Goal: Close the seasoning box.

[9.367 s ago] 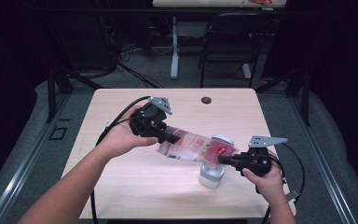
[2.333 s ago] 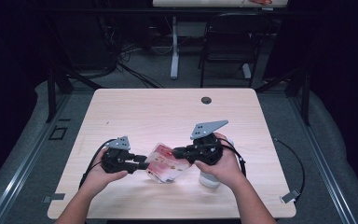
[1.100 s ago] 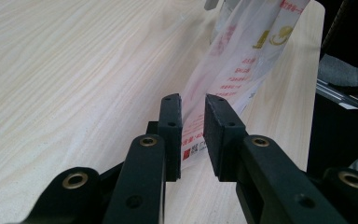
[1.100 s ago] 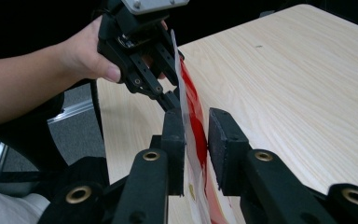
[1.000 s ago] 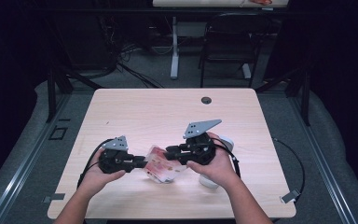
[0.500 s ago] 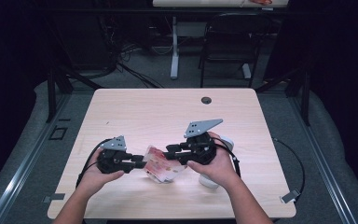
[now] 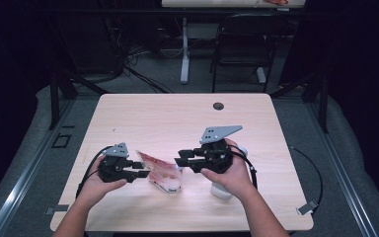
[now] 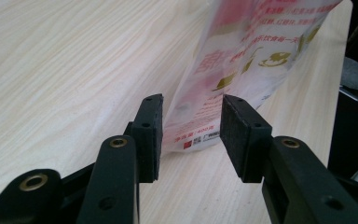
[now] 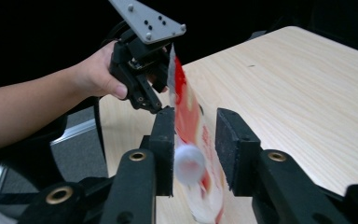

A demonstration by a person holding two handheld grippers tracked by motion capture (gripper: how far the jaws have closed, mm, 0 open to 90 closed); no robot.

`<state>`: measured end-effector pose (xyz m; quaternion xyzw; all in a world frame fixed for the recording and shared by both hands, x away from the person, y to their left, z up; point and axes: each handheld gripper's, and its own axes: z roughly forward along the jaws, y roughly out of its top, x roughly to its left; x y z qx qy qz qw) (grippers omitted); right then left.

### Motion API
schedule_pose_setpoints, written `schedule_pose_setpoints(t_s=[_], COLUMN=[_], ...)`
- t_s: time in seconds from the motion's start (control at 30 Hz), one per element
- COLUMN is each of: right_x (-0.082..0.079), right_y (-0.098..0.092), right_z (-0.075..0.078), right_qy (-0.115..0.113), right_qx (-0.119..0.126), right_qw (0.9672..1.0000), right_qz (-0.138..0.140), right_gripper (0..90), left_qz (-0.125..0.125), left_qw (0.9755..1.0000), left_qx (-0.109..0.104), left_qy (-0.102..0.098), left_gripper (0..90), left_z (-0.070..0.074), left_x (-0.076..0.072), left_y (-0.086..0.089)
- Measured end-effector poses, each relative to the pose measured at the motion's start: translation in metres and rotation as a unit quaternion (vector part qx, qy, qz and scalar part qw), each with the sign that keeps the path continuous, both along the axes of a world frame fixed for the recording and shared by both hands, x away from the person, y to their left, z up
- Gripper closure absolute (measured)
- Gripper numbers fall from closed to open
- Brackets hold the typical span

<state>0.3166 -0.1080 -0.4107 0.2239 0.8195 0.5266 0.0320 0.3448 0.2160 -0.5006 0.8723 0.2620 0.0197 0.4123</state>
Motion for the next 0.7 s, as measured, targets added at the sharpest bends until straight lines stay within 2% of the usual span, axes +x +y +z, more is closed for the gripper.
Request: schedule_pose_setpoints(t_s=[0.23,0.3,0.37,0.5,0.53,0.6,0.7], right_x=[0.0,-0.002,-0.004,-0.008,-0.008,-0.009,-0.011], right_y=[-0.01,-0.015,-0.019,-0.027,-0.029,-0.034,-0.042], right_z=[-0.001,-0.002,-0.002,-0.006,-0.008,-0.013,-0.018], right_qy=[-0.01,-0.018,-0.022,-0.041,-0.043,-0.047,-0.043], right_qx=[0.007,0.008,0.01,0.012,0.011,0.0,-0.002], right_qw=[0.9993,0.9982,0.9975,0.9942,0.9931,0.9911,0.9894], right_qz=[-0.035,-0.057,-0.066,-0.099,-0.109,-0.125,-0.139], right_gripper=[61.3,57.7,55.8,47.1,46.1,45.8,45.3], left_qz=[0.013,0.022,0.036,0.052,0.063,0.068,0.076], left_qw=[0.9999,0.9997,0.9992,0.9985,0.9978,0.9975,0.9969], left_qx=[-0.006,-0.012,-0.016,-0.018,-0.012,-0.012,-0.01], left_qy=[0.004,0.003,-0.001,-0.004,-0.015,-0.016,-0.019], left_gripper=[55.9,55.3,54.5,52.3,51.5,51.2,50.6], left_z=[0.0,0.001,0.002,0.003,0.003,0.003,0.002], left_x=[0.003,0.004,0.006,0.007,0.007,0.008,0.009], left_y=[0.009,0.014,0.021,0.025,0.027,0.027,0.028])
